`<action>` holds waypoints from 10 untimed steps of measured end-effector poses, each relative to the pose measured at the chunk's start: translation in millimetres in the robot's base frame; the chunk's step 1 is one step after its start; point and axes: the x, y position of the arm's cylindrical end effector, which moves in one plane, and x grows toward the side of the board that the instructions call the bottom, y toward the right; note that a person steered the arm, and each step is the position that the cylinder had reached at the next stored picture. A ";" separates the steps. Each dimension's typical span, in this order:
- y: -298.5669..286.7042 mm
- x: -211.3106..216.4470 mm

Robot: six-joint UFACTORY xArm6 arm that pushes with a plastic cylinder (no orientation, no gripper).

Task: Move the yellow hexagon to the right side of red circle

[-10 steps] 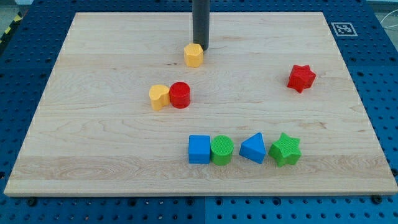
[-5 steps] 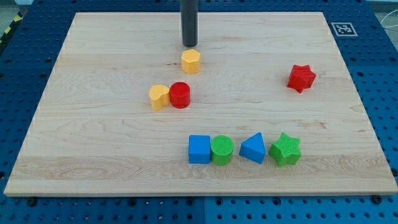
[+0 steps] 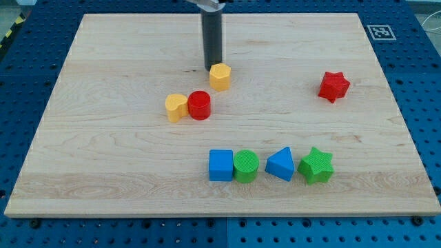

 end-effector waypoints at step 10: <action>63.0 -7.9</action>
